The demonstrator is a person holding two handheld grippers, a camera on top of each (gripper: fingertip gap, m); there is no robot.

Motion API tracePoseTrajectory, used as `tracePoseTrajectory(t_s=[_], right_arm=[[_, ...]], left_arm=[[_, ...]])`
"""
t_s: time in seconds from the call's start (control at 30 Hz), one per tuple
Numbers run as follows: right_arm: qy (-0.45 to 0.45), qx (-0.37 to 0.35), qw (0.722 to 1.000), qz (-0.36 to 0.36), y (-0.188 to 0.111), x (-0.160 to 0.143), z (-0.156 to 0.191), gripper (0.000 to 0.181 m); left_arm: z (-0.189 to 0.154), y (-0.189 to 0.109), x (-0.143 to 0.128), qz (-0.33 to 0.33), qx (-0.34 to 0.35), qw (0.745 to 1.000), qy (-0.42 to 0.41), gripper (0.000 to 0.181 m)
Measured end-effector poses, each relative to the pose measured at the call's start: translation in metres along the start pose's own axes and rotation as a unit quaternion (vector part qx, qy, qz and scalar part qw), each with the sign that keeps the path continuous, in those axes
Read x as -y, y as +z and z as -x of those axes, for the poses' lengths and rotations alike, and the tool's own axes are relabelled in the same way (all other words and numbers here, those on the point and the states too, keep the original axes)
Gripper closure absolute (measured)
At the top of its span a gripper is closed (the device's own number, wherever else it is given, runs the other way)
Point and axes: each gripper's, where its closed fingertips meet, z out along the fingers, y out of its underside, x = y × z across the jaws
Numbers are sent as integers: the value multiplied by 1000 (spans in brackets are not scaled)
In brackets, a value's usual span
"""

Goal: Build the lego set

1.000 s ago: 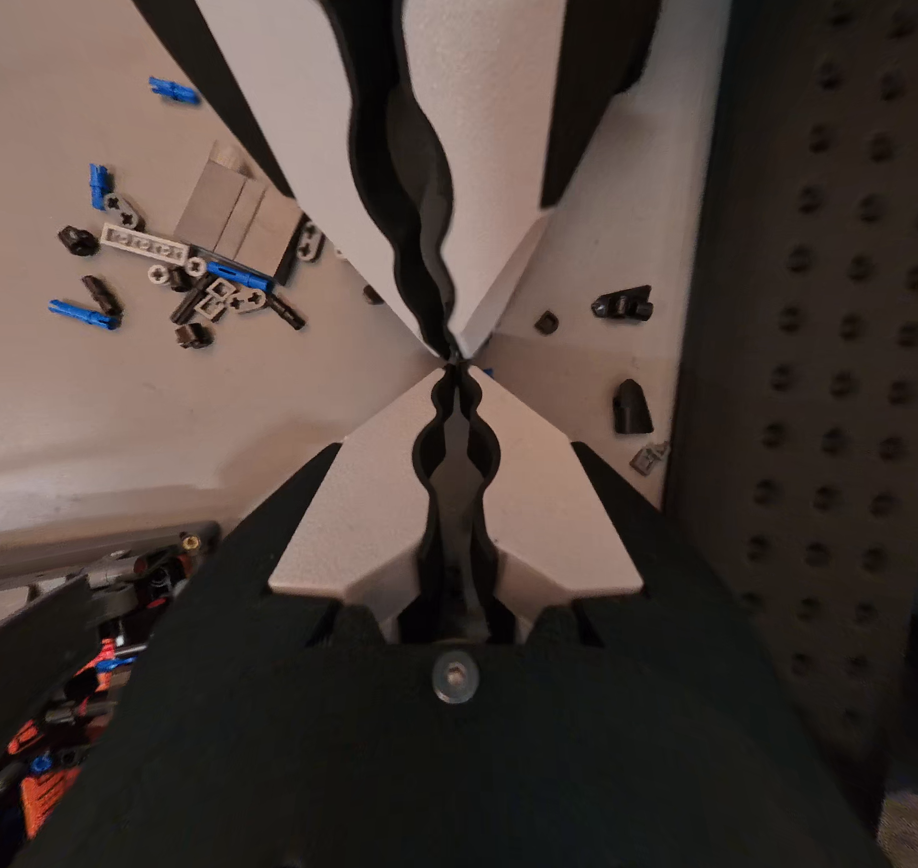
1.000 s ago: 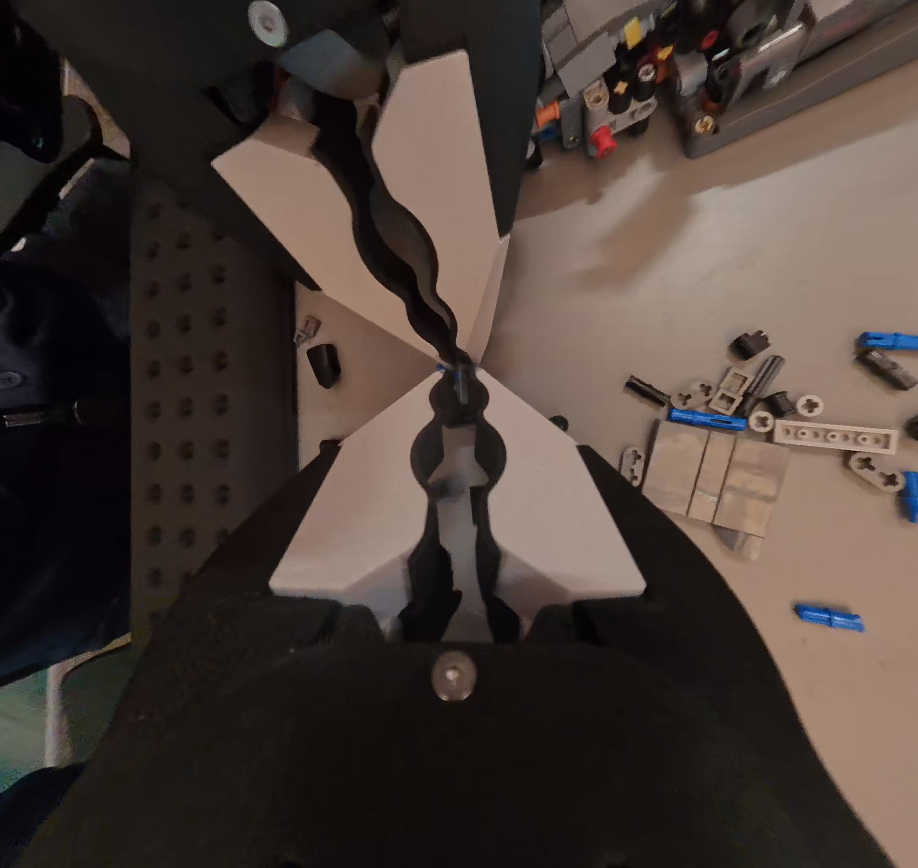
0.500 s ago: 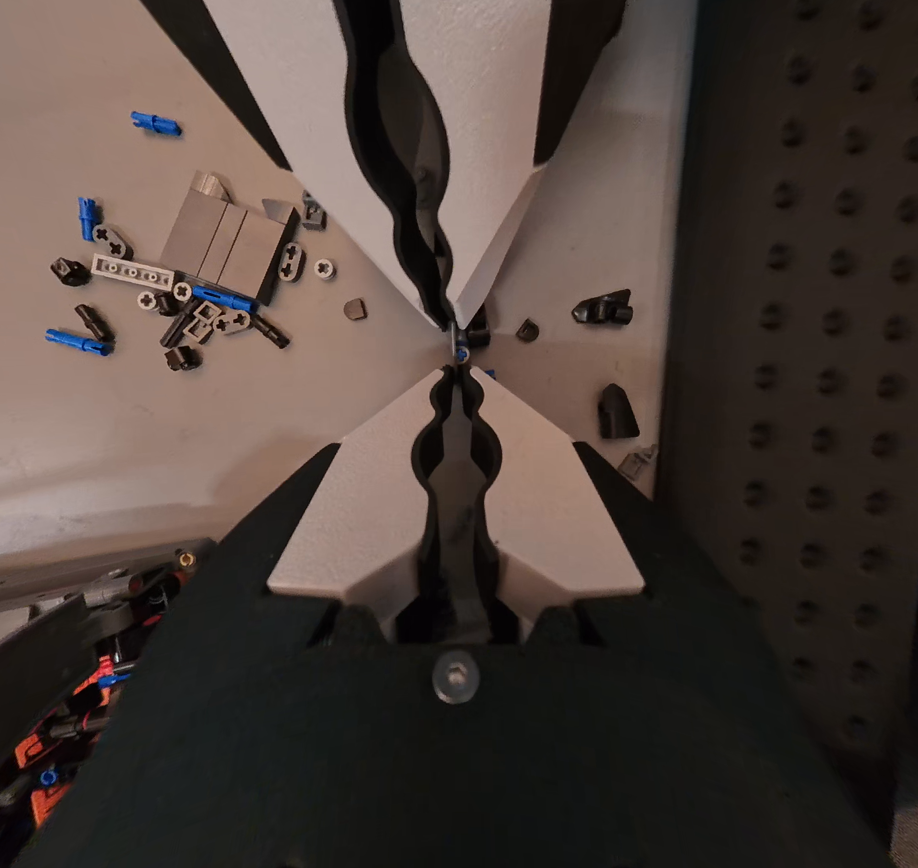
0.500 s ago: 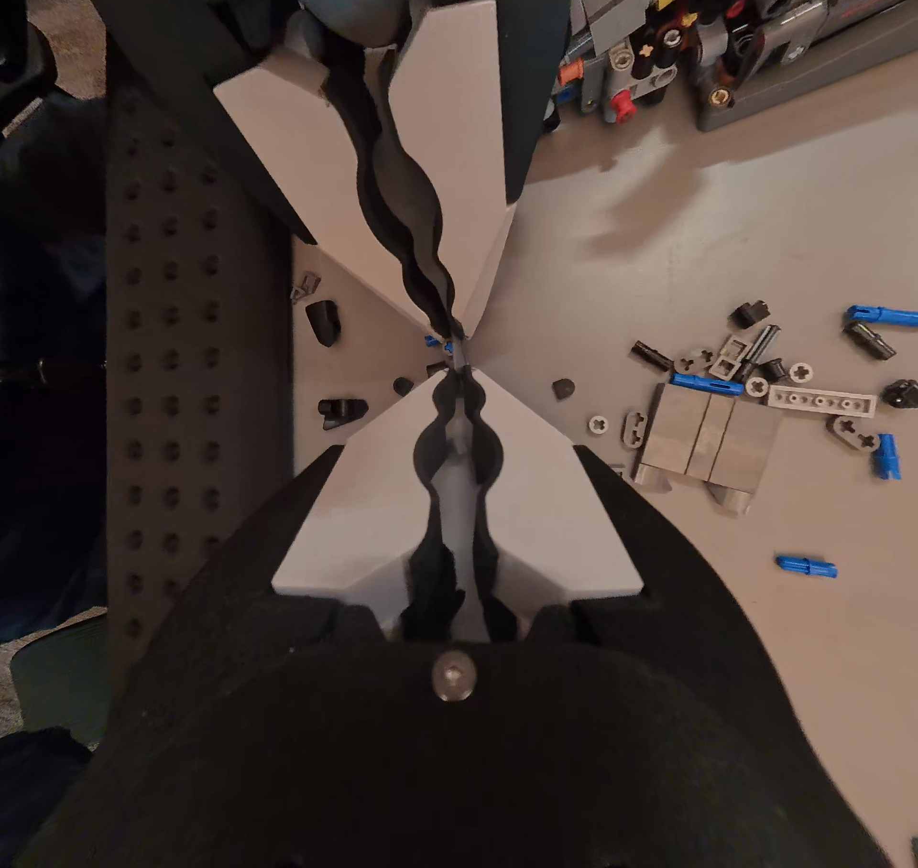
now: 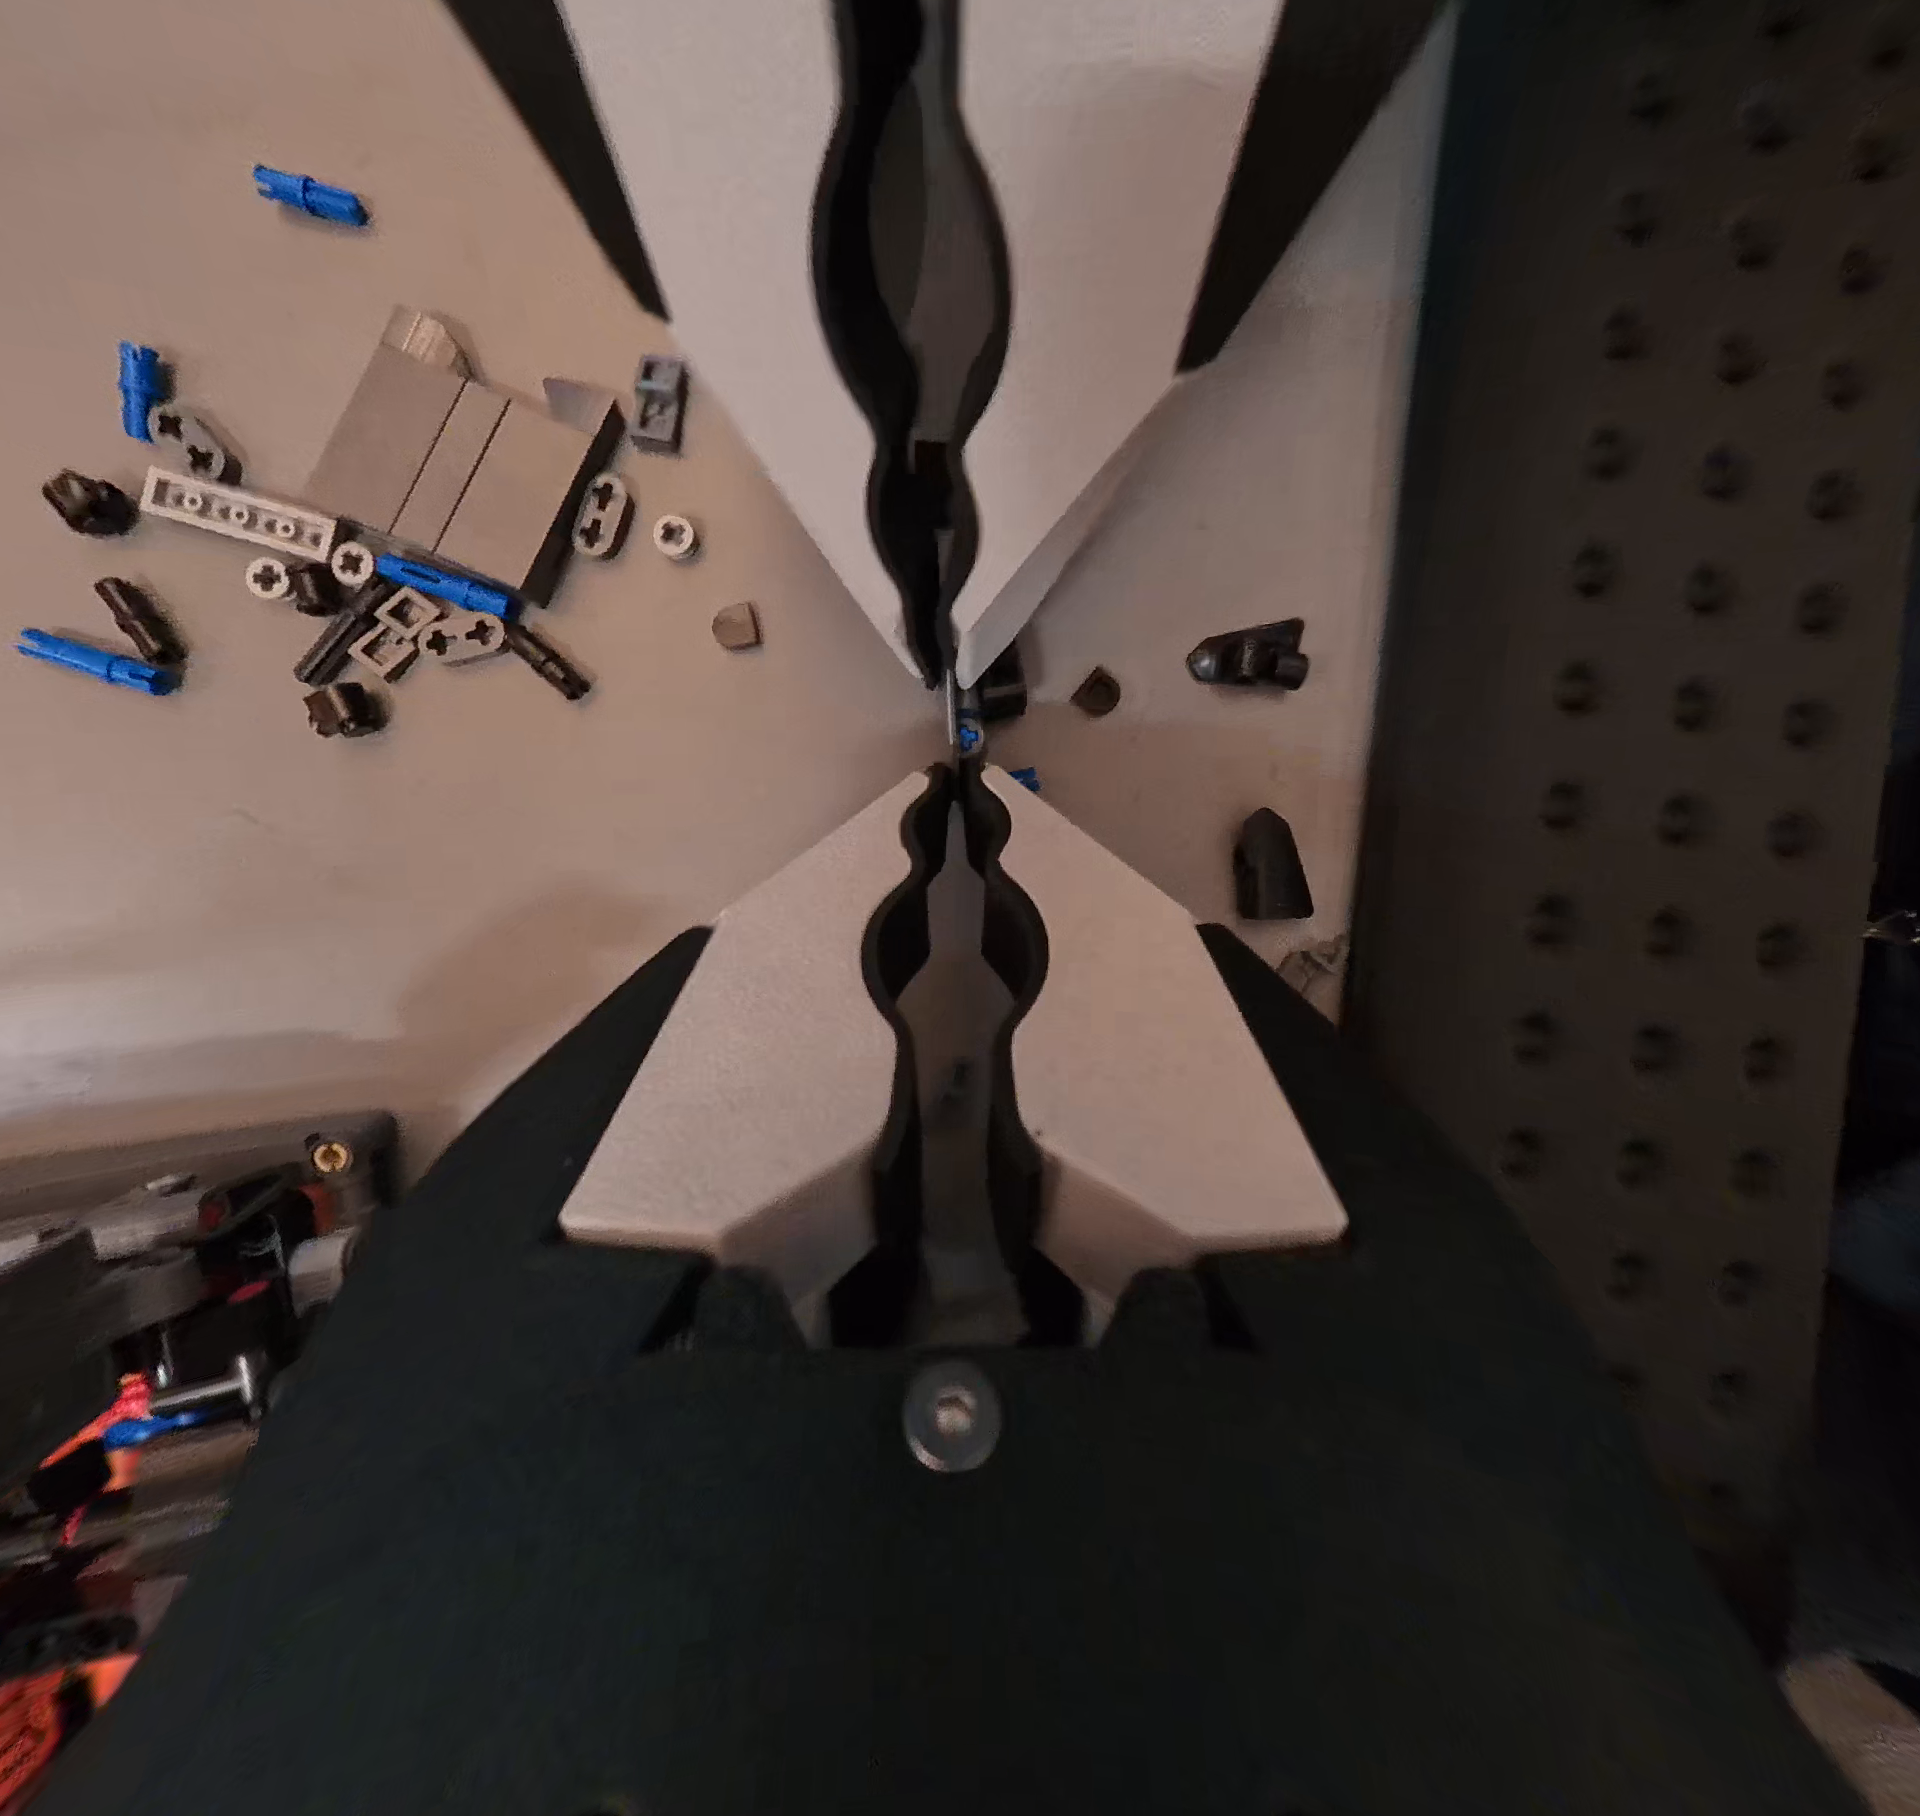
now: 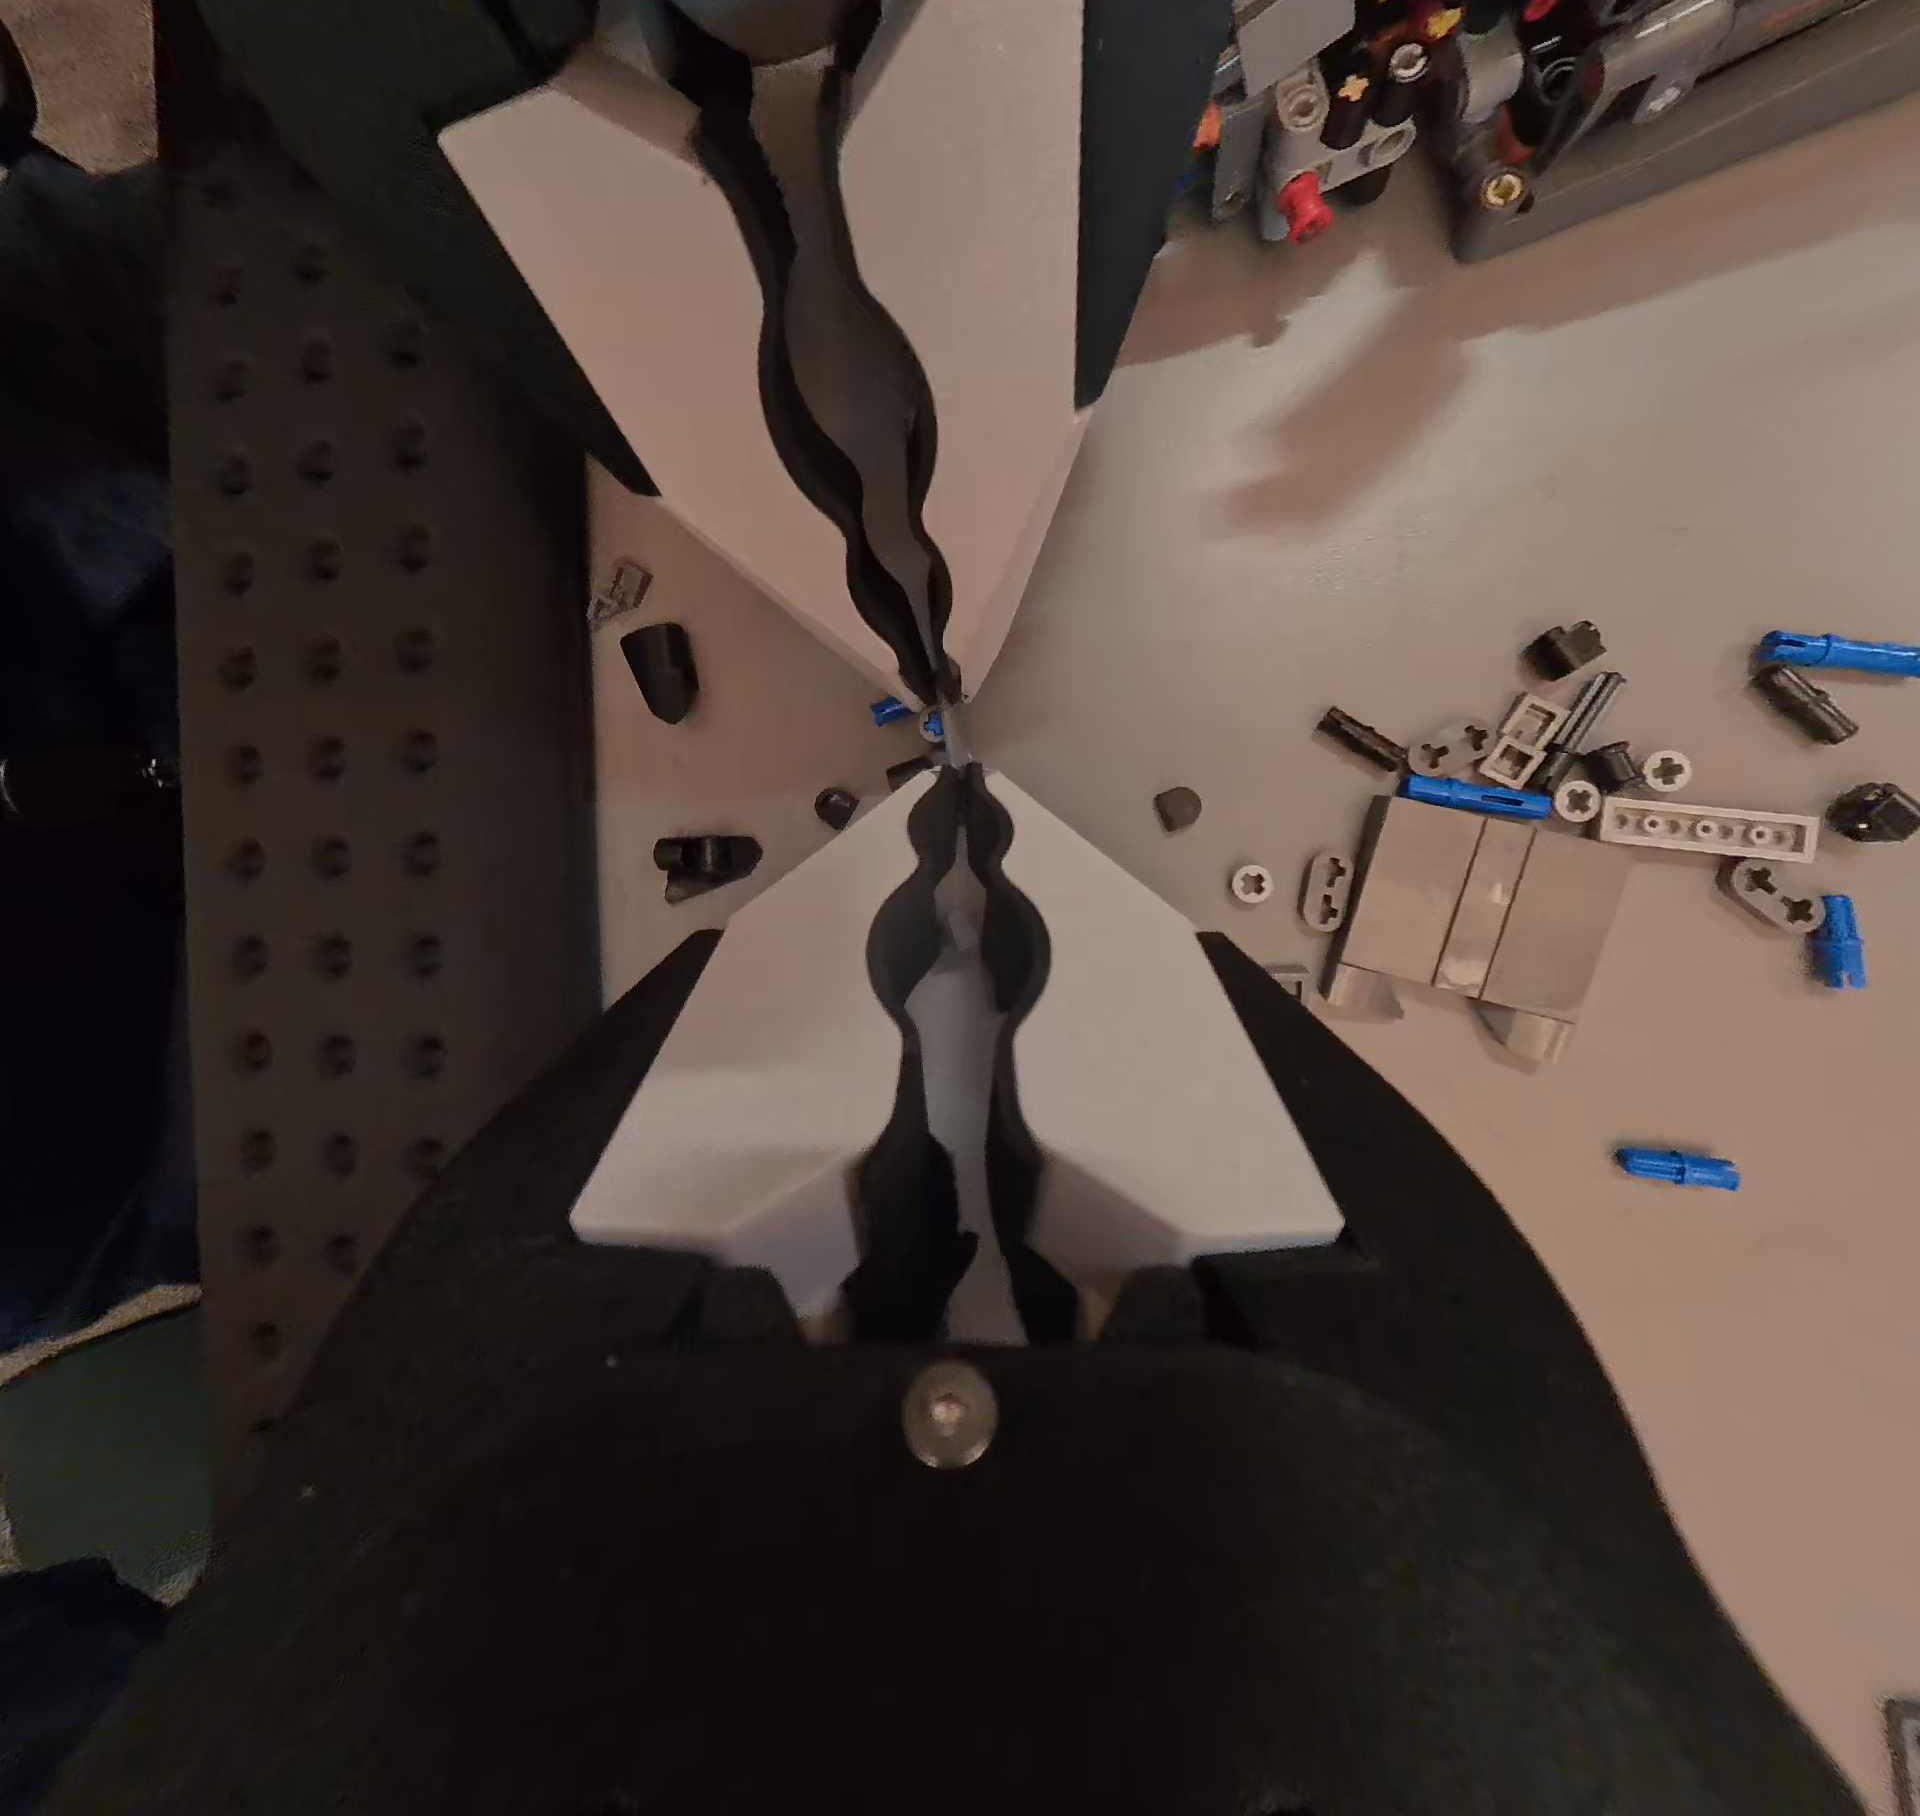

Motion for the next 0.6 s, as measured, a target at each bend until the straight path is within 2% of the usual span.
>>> tracePoseTrajectory(t_s=[0.07,0.17,0.37,0.47,0.6], right_arm=[[3,5,1000,-11,2,3,2,181],[7,16,1000,-18,2,4,3,181],[5,36,998,-43,3,11,7,174],[0,31,999,-36,6,9,6,181],[8,38,999,-33,7,8,7,181]], left_arm=[[0,-4,-1,-11,-13,1000,-12,177],[0,-13,9,-45,-18,999,-18,181],[-2,-9,6,-41,-20,999,-8,181],[-3,-9,6,-44,-21,999,-7,181],[-3,-7,5,-43,-20,999,-6,181]])
